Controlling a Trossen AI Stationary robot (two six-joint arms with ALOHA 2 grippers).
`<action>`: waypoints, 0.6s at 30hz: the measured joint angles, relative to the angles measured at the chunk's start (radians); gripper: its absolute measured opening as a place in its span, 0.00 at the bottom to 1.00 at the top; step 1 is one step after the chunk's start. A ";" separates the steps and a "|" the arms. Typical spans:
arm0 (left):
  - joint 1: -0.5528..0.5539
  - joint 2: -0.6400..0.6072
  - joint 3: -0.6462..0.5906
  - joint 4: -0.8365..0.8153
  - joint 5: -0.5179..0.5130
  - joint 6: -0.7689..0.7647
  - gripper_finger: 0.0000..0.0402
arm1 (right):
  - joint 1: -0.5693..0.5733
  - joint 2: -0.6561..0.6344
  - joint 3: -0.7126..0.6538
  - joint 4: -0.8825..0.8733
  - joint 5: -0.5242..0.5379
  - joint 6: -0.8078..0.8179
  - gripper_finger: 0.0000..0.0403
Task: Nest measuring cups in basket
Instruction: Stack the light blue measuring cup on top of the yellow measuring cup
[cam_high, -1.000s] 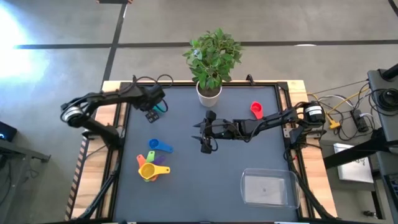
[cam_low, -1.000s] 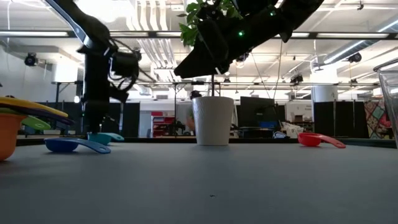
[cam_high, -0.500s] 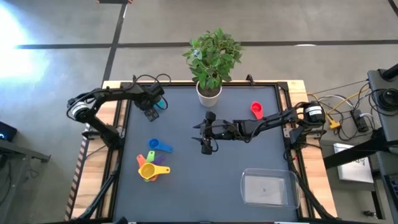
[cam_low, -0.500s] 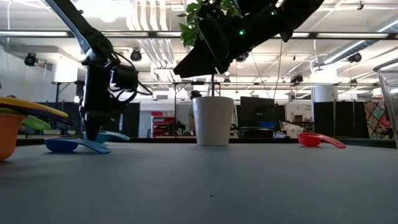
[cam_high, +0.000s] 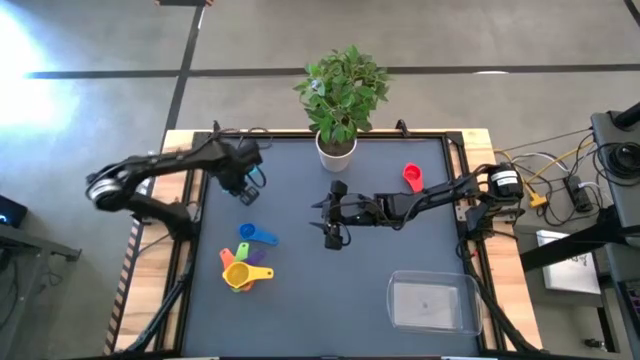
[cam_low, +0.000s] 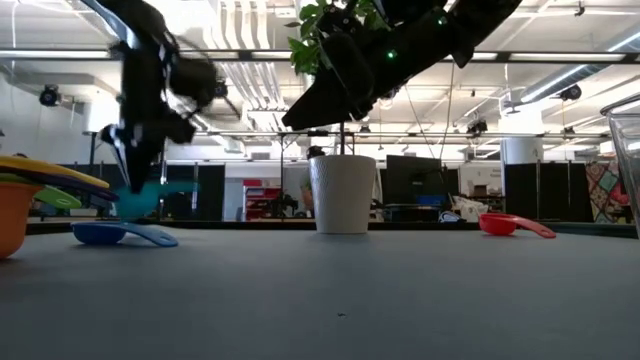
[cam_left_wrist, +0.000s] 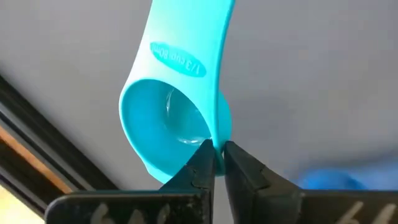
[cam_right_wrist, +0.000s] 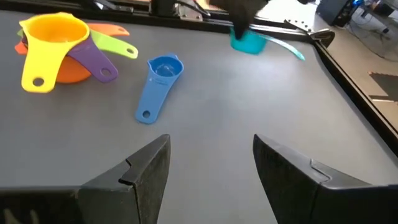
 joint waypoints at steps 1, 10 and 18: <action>-0.044 -0.039 0.000 -0.021 0.014 -0.045 0.01 | 0.000 0.000 0.000 -0.001 0.000 0.000 0.54; -0.564 -0.295 0.001 -0.065 0.053 -0.470 0.00 | 0.000 0.000 -0.001 0.001 0.000 -0.002 0.54; -1.051 -0.327 0.001 -0.032 -0.009 -0.902 0.00 | -0.001 0.000 -0.001 0.002 0.001 0.016 0.54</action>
